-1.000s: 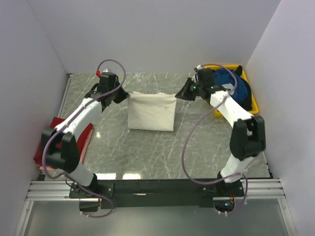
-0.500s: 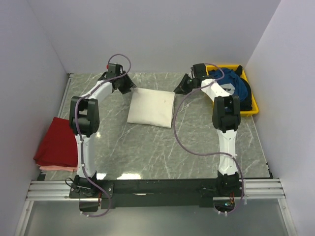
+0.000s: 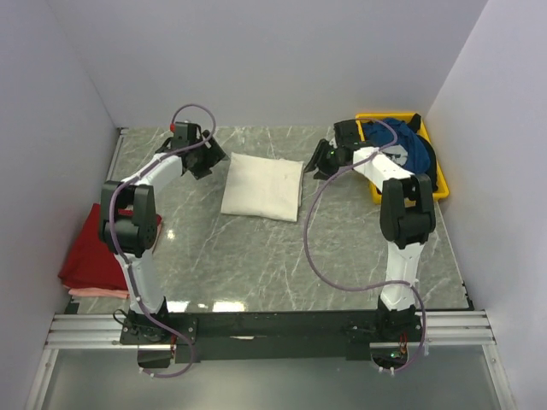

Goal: Fold and stack the t-shirts
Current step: Fold the tshirt

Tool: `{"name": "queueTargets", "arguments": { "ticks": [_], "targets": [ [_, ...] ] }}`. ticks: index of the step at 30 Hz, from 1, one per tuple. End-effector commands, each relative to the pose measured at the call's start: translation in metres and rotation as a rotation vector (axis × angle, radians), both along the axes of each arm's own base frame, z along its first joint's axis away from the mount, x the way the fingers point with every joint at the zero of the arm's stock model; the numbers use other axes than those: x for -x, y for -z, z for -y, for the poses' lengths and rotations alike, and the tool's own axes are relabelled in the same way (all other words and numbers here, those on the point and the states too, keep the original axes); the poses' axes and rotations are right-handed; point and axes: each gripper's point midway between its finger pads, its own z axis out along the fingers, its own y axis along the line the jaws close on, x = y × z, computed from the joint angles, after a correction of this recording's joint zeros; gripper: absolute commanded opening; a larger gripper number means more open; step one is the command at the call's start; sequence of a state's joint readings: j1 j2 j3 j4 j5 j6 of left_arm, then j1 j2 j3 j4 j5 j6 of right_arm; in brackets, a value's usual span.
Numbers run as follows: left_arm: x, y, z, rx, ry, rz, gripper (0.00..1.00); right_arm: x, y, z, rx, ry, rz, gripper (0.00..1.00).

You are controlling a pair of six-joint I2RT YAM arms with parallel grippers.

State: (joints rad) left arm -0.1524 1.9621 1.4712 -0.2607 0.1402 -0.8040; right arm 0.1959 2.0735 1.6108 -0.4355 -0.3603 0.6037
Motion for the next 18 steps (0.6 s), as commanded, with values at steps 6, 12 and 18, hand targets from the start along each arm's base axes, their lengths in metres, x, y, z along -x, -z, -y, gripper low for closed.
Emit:
{"name": "queueTargets", "arguments": {
  "ticks": [6, 12, 18],
  "targets": [
    [0.022, 0.009, 0.020, -0.021, 0.078, 0.025, 0.78, 0.033, 0.014, -0.035, 0.156, -0.086, 0.050, 0.52],
    [0.023, 0.034, 0.031, -0.072, 0.136, -0.033, 0.77, 0.039, 0.040, -0.027, 0.233, -0.082, 0.009, 0.52],
    [0.022, 0.058, 0.036, -0.105, 0.180, -0.087, 0.76, 0.040, 0.061, -0.024, 0.257, -0.091, -0.030, 0.43]
  ]
}}
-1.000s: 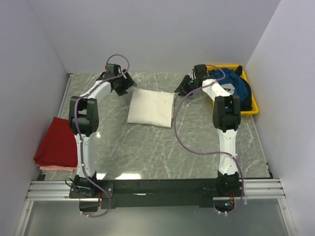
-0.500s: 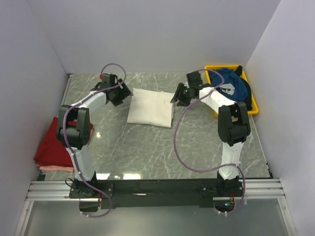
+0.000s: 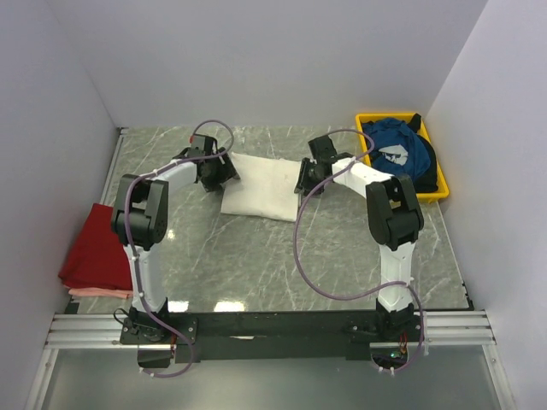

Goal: Fold and stack the t-shirts
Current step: Neatly place the folded tshirt to the corner

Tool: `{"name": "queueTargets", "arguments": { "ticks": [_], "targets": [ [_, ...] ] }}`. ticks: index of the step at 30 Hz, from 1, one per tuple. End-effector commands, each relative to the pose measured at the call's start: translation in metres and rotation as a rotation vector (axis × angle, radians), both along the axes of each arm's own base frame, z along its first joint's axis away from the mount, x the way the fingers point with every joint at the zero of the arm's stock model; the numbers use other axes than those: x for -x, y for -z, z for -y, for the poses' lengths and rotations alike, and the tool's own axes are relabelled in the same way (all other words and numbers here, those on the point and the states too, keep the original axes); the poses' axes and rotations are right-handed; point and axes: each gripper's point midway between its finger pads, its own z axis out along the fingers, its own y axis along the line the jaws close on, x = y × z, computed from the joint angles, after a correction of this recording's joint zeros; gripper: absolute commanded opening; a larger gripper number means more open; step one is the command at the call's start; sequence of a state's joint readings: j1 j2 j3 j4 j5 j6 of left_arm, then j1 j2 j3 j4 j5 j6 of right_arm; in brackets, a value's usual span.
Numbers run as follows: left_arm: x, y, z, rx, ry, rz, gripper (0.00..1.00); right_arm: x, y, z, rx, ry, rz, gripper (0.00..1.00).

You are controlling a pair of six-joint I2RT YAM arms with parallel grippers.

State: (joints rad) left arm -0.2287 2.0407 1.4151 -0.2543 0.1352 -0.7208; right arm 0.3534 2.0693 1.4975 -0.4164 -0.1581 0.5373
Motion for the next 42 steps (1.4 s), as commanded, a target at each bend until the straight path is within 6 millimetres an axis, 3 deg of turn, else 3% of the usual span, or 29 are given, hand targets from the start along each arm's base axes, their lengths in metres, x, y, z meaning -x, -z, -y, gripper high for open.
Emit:
{"name": "queueTargets", "arguments": {
  "ticks": [1, 5, 8, 14, 21, 22, 25, 26, 29, 31, 32, 34, 35, 37, 38, 40, 42],
  "targets": [
    [-0.006, 0.000, 0.006, -0.027, 0.052, 0.008, 0.76, -0.001, 0.015, 0.009, 0.040, 0.006, -0.015, 0.40],
    [-0.006, 0.012, 0.005, -0.040, 0.060, -0.014, 0.74, 0.000, 0.024, 0.011, 0.040, 0.009, -0.037, 0.19],
    [-0.006, 0.019, 0.005, -0.053, 0.062, -0.029, 0.72, -0.004, 0.027, 0.016, 0.031, 0.024, -0.041, 0.13],
    [-0.002, 0.032, 0.006, -0.072, 0.027, -0.059, 0.67, -0.025, 0.030, 0.028, 0.016, 0.044, -0.054, 0.10],
    [0.007, 0.049, 0.003, -0.098, -0.072, -0.108, 0.55, -0.051, 0.022, 0.022, 0.000, 0.017, -0.043, 0.10],
    [0.008, 0.051, 0.004, -0.098, -0.083, -0.115, 0.46, -0.058, 0.015, 0.020, -0.005, 0.013, -0.025, 0.11],
    [0.010, 0.052, 0.008, -0.071, -0.106, -0.125, 0.38, -0.064, 0.008, 0.018, -0.007, 0.004, -0.022, 0.25],
    [0.010, 0.048, 0.011, -0.053, -0.129, -0.125, 0.29, -0.064, 0.005, 0.018, -0.006, 0.003, -0.017, 0.36],
    [0.010, 0.040, 0.011, -0.010, -0.194, -0.129, 0.16, -0.066, -0.024, 0.019, -0.017, 0.010, 0.041, 0.53],
    [0.012, 0.031, 0.011, 0.010, -0.221, -0.133, 0.02, -0.062, -0.033, 0.021, -0.014, 0.012, 0.051, 0.56],
    [0.012, 0.027, 0.012, 0.031, -0.253, -0.141, 0.01, -0.060, -0.047, 0.022, -0.019, 0.014, 0.071, 0.56],
    [0.010, 0.014, 0.000, 0.025, -0.320, -0.128, 0.01, -0.052, -0.050, 0.025, -0.018, 0.023, 0.072, 0.56],
    [0.009, 0.009, -0.004, 0.045, -0.362, -0.129, 0.00, -0.049, -0.066, 0.026, -0.030, 0.027, 0.101, 0.56],
    [0.006, -0.009, -0.019, 0.063, -0.432, -0.109, 0.00, -0.037, -0.067, 0.027, -0.040, 0.029, 0.101, 0.56],
    [0.008, -0.013, -0.026, 0.072, -0.475, -0.120, 0.01, -0.033, -0.078, 0.027, -0.051, 0.028, 0.122, 0.56],
    [0.002, -0.032, -0.048, 0.078, -0.549, -0.088, 0.01, -0.022, -0.076, 0.028, -0.062, 0.023, 0.118, 0.56],
    [0.005, -0.039, -0.075, 0.065, -0.646, -0.111, 0.01, -0.014, -0.089, 0.027, -0.081, 0.020, 0.147, 0.56]
  ]
}}
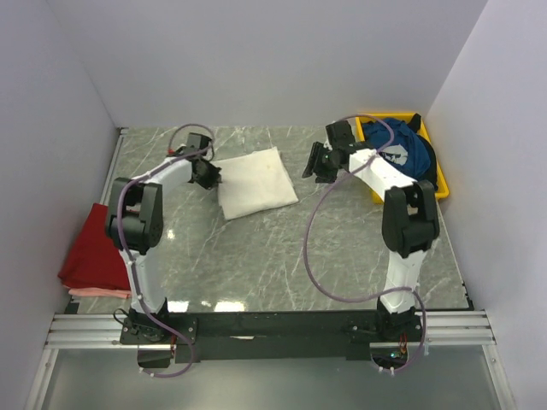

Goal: Fold and stack the t-shirts
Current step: Neatly place the folded tshirt to the corner

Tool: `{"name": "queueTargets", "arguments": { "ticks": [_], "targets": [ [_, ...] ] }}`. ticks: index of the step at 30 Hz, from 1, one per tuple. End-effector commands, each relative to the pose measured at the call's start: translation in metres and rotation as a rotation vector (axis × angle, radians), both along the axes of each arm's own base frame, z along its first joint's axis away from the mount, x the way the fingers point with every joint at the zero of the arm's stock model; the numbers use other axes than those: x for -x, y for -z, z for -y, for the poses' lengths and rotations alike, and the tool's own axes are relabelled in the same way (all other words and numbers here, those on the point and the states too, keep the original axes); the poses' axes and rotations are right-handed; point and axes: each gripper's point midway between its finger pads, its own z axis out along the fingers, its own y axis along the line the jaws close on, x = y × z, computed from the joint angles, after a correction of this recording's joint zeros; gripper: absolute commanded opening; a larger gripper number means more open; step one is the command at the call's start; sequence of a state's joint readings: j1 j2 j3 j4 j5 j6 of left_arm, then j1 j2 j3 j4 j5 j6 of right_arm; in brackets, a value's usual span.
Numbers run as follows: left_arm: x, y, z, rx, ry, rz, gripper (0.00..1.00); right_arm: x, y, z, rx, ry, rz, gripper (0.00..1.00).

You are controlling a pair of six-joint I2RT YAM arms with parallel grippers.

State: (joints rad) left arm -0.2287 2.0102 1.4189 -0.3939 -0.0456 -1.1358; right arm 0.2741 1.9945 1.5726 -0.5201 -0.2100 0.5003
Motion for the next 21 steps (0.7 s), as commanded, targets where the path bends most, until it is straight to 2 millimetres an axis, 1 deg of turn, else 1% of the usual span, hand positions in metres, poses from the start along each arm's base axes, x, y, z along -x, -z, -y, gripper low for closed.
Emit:
{"name": "queueTargets", "arguments": {
  "ticks": [1, 2, 3, 4, 5, 6, 7, 9, 10, 11, 12, 13, 14, 15, 16, 18, 21],
  "targets": [
    [-0.004, -0.050, -0.065, -0.039, -0.265, 0.028, 0.00, 0.007, -0.032, -0.001, -0.048, -0.004, 0.092, 0.57],
    [-0.002, -0.052, -0.076, -0.047, -0.307, 0.016, 0.01, 0.012, -0.041, -0.002, -0.056, -0.009, 0.110, 0.57],
    [0.007, -0.052, -0.097, -0.065, -0.363, -0.028, 0.01, 0.014, -0.043, -0.003, -0.061, -0.011, 0.116, 0.56],
    [0.007, -0.062, -0.109, -0.072, -0.405, -0.021, 0.01, 0.020, -0.041, -0.005, -0.060, -0.019, 0.111, 0.57],
    [0.009, -0.066, -0.118, -0.067, -0.437, -0.029, 0.01, 0.024, -0.046, -0.007, -0.066, -0.028, 0.121, 0.56],
    [0.011, -0.069, -0.135, -0.068, -0.478, -0.039, 0.01, 0.026, -0.047, -0.009, -0.072, -0.032, 0.125, 0.56],
    [0.017, -0.074, -0.142, -0.072, -0.498, -0.050, 0.01, 0.031, -0.045, -0.012, -0.078, -0.041, 0.120, 0.57],
    [0.023, -0.081, -0.170, -0.070, -0.567, -0.056, 0.01, 0.036, -0.050, -0.017, -0.087, -0.057, 0.129, 0.56],
    [0.029, -0.088, -0.177, -0.069, -0.585, -0.059, 0.01, 0.038, -0.049, -0.019, -0.088, -0.061, 0.127, 0.56],
    [0.032, -0.092, -0.186, -0.075, -0.609, -0.058, 0.00, 0.041, -0.053, -0.023, -0.091, -0.074, 0.136, 0.56],
    [0.036, -0.096, -0.200, -0.081, -0.645, -0.057, 0.01, 0.043, -0.053, -0.026, -0.093, -0.078, 0.136, 0.56],
    [0.045, -0.104, -0.207, -0.087, -0.671, -0.061, 0.01, 0.045, -0.053, -0.028, -0.093, -0.085, 0.138, 0.56],
    [0.048, -0.109, -0.214, -0.091, -0.693, -0.054, 0.01, 0.048, -0.054, -0.033, -0.097, -0.096, 0.139, 0.56],
    [0.052, -0.112, -0.226, -0.091, -0.725, -0.051, 0.01, 0.050, -0.054, -0.035, -0.096, -0.103, 0.139, 0.56],
    [0.057, -0.119, -0.230, -0.086, -0.739, -0.036, 0.01, 0.051, -0.055, -0.036, -0.095, -0.105, 0.139, 0.56],
    [0.061, -0.125, -0.243, -0.081, -0.767, -0.012, 0.01, 0.053, -0.056, -0.042, -0.099, -0.118, 0.144, 0.56],
    [0.065, -0.144, -0.255, -0.095, -0.790, 0.039, 0.01, 0.056, -0.057, -0.047, -0.100, -0.132, 0.142, 0.56]
  ]
}}
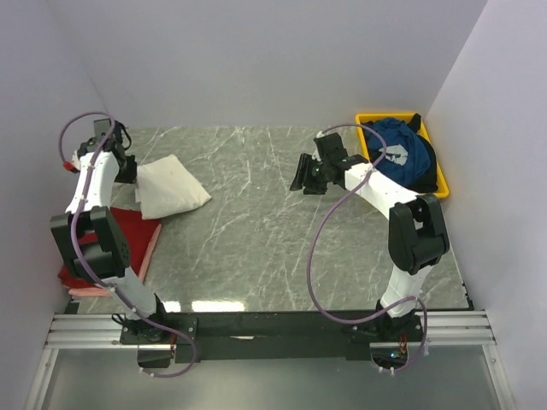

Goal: Fold and stack the t-shirts
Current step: Neatly place the folded tshirt to the corner

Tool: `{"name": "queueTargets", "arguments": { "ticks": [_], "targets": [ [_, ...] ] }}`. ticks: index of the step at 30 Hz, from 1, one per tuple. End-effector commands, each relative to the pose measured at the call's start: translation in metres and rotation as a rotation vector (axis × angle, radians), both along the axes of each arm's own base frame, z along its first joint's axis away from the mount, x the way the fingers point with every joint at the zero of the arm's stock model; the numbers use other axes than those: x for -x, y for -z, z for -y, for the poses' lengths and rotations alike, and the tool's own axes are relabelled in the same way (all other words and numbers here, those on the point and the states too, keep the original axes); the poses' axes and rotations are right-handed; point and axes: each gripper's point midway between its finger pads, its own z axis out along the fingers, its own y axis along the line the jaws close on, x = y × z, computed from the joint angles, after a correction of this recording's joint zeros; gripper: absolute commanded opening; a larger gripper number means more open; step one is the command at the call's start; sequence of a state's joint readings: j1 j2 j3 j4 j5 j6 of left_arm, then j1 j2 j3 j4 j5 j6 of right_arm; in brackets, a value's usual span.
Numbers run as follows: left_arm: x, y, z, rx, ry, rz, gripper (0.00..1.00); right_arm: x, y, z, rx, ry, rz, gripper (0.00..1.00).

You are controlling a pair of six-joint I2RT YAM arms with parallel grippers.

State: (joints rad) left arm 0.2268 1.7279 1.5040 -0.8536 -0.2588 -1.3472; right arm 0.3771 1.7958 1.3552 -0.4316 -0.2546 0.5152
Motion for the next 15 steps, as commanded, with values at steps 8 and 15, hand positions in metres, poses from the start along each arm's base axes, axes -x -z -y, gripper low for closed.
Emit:
{"name": "queueTargets", "arguments": {
  "ticks": [8, 15],
  "targets": [
    [0.023, -0.062, -0.037, -0.082, -0.077, 0.101, 0.01, 0.003, -0.045, -0.013, -0.045, -0.028, 0.109, 0.56],
    [0.041, -0.103, -0.048, -0.161, -0.102, 0.177, 0.01, 0.007, -0.050, -0.019, -0.051, -0.042, 0.115, 0.56]
  ]
}}
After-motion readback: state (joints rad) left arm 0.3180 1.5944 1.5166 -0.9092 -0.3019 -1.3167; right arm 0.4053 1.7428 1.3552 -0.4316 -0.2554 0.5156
